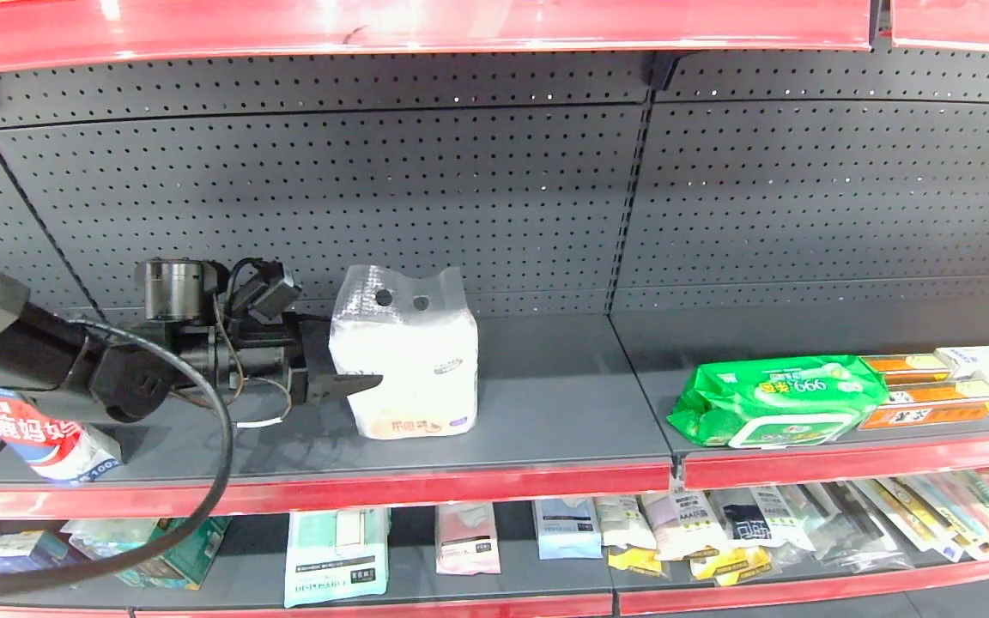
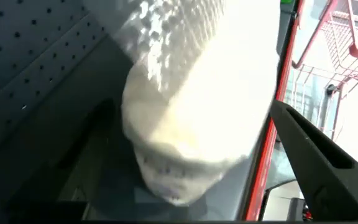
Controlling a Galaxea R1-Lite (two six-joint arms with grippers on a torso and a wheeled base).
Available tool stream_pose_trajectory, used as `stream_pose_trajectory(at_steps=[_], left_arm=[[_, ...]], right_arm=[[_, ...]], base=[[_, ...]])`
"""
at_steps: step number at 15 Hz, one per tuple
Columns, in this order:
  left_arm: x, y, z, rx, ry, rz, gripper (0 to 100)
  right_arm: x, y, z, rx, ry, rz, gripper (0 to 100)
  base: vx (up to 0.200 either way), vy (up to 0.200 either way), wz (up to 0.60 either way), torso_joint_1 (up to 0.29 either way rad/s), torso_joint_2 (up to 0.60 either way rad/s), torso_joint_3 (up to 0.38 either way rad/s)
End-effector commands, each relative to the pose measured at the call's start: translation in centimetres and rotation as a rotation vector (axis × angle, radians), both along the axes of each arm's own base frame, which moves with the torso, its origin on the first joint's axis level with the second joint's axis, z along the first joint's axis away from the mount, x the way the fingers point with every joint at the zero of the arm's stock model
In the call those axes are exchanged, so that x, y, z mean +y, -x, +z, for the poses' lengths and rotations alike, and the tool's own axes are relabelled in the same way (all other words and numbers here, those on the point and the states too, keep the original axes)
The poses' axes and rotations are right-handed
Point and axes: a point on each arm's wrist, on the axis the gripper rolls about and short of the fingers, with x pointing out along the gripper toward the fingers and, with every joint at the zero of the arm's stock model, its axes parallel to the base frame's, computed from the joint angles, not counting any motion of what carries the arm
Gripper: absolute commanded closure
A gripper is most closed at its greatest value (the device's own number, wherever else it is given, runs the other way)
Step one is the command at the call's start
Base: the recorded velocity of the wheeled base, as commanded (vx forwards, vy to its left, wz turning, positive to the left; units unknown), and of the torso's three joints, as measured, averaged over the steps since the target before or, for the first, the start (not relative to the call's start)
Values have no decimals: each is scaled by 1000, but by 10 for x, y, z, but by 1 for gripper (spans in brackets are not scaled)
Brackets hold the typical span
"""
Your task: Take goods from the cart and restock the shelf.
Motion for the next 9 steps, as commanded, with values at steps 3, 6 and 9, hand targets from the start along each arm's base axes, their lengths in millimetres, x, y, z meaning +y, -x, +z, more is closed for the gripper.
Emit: stream_pose_trajectory(at_steps=[3, 6, 9], left_arm=[[-13, -11, -15, 25, -1, -33, 0], [-20, -30, -24, 1, -1, -49, 0], [-28, -35, -29, -22, 17, -57, 0]], right_arm=[[0, -2, -2, 18, 9, 1, 100], [0, -4, -5, 33, 15, 1, 100], [0, -4, -6, 36, 16, 2, 100]], base=[[0, 0, 0, 0, 0, 0], [0, 0, 0, 0, 0, 0], [0, 0, 0, 0, 0, 0]])
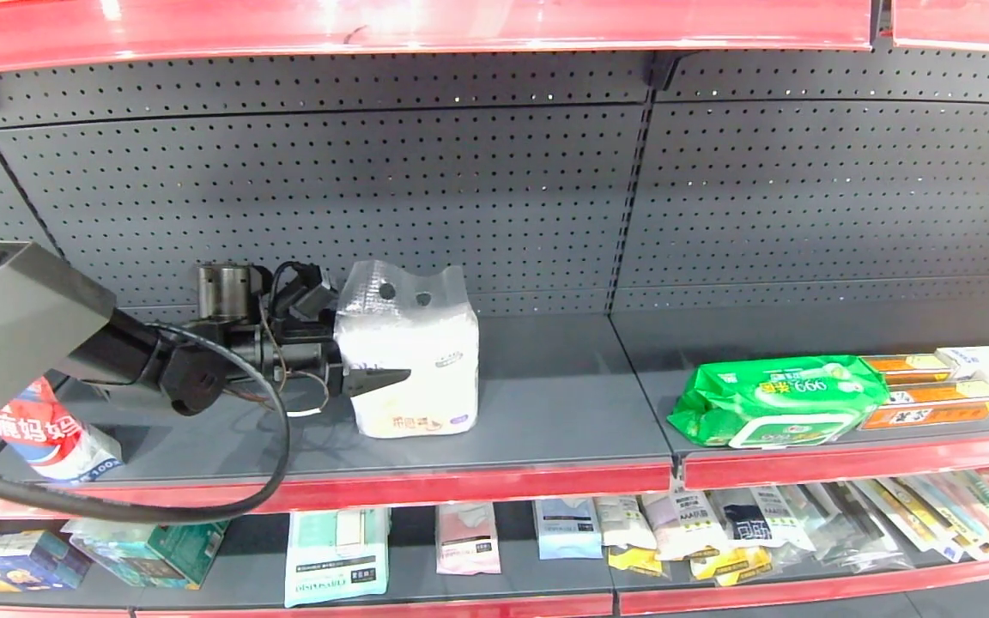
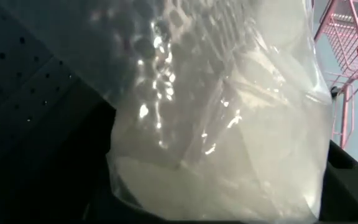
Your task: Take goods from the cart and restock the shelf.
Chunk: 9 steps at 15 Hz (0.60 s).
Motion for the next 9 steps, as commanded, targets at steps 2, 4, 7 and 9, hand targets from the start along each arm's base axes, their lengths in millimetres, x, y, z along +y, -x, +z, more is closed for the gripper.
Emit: stream_pose_trajectory(at_steps=[2, 4, 7, 9], left_arm=[[-8, -3, -9, 33, 18, -9, 0], [-12, -4, -10, 40, 22, -16, 0], [-15, -3, -11, 44, 22, -22, 0], [-17, -3, -12, 46, 22, -28, 0]], right_arm=[[0, -1, -1, 7, 0, -1, 100], [0, -1, -1, 7, 0, 0, 100], [0, -1, -1, 8, 0, 0, 100], [0, -1, -1, 8, 0, 0, 100]], base=[[0, 0, 0, 0, 0, 0], [0, 0, 0, 0, 0, 0], [0, 0, 0, 0, 0, 0], [0, 0, 0, 0, 0, 0]])
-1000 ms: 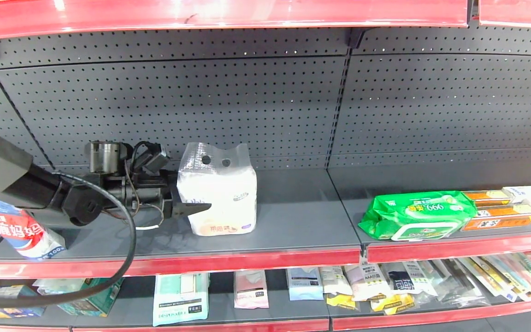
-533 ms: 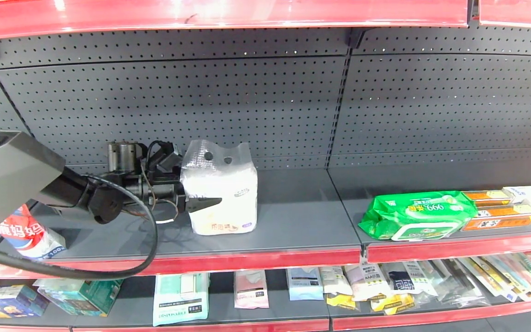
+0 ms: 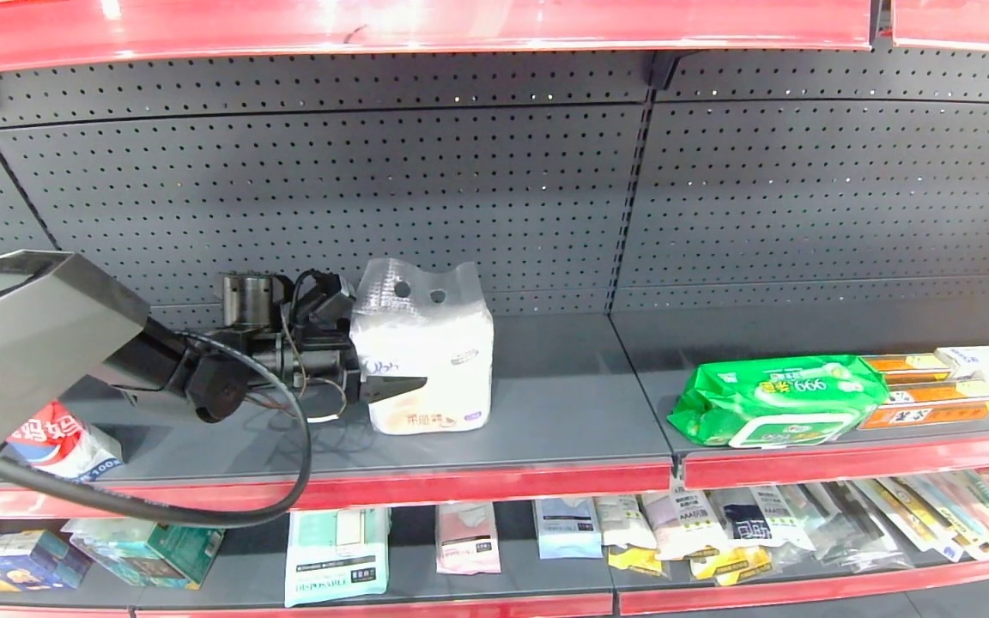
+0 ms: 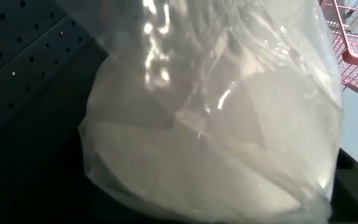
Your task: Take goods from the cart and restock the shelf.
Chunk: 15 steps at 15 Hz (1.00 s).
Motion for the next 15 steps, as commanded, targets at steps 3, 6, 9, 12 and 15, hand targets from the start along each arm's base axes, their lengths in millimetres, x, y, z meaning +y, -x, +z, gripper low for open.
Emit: stream_pose_trajectory(at_steps=[3, 6, 9, 12, 15], left_arm=[[-4, 1, 1, -1, 3, -9, 100], [-2, 1, 2, -7, 3, -5, 100], [3, 1, 5, -42, 9, 6, 100], [16, 17, 12, -13, 37, -19, 100], [30, 34, 9, 19, 48, -1, 100]], right_arm=[[0, 0, 0, 2, 0, 0, 100], [0, 0, -2, 7, 0, 0, 100], [0, 0, -3, 8, 0, 0, 100], [0, -1, -2, 10, 0, 2, 100], [0, -3, -2, 19, 0, 3, 100]], base=[[0, 0, 0, 0, 0, 0], [0, 0, 0, 0, 0, 0], [0, 0, 0, 0, 0, 0], [0, 0, 0, 0, 0, 0], [0, 0, 0, 0, 0, 0]])
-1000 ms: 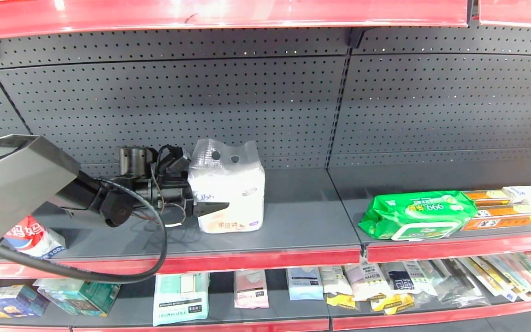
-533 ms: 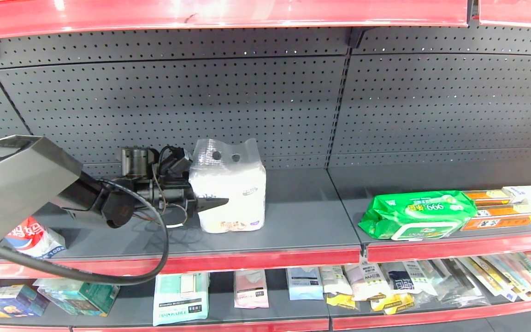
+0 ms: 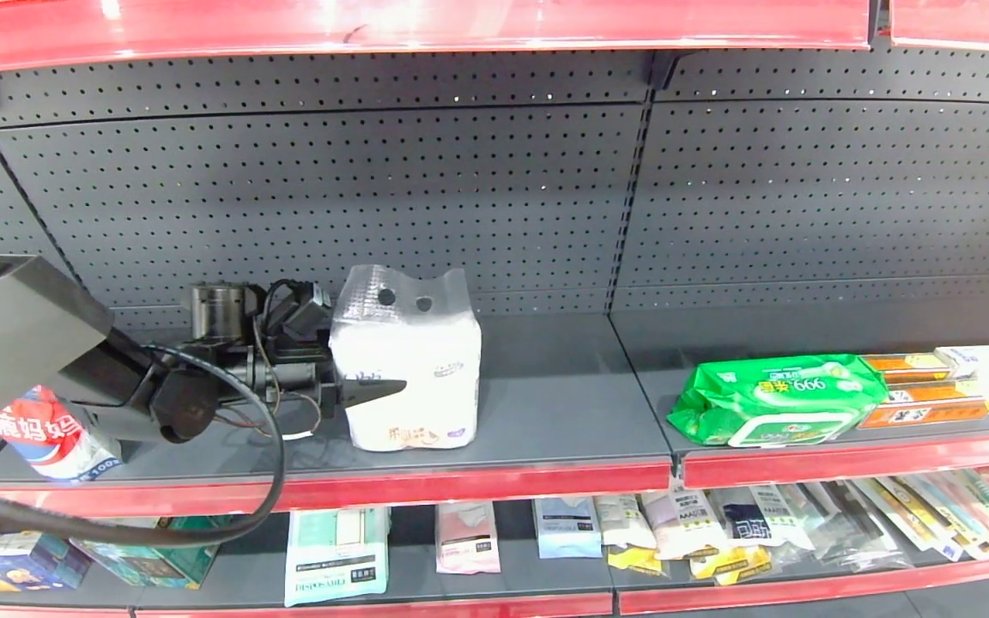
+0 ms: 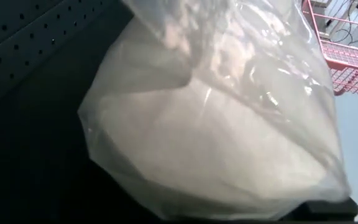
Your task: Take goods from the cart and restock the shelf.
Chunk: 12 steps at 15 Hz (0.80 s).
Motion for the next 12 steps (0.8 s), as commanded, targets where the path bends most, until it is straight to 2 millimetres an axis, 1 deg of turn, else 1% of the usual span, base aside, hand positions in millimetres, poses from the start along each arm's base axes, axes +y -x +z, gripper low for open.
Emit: stream_pose_trajectory(at_steps=[1, 5, 9, 10, 11, 12], left_arm=[[11, 11, 7, -27, 7, 15, 100], [24, 14, -1, -68, 9, 50, 100], [24, 23, -10, -54, 5, 52, 100], [24, 31, -16, -36, 6, 51, 100], [24, 35, -18, -36, 9, 51, 100], [24, 35, -19, -44, 10, 51, 100]], right_arm=[[0, -2, 1, 10, 1, 1, 100], [0, -2, 1, 8, 1, 1, 100], [0, -2, 1, 10, 1, 1, 100], [0, -2, 0, 11, 1, -1, 100], [0, -2, 0, 11, 1, -1, 100], [0, -2, 0, 11, 1, -1, 100]], base=[[0, 0, 0, 0, 0, 0], [0, 0, 0, 0, 0, 0], [0, 0, 0, 0, 0, 0], [0, 0, 0, 0, 0, 0], [0, 0, 0, 0, 0, 0], [0, 0, 0, 0, 0, 0]])
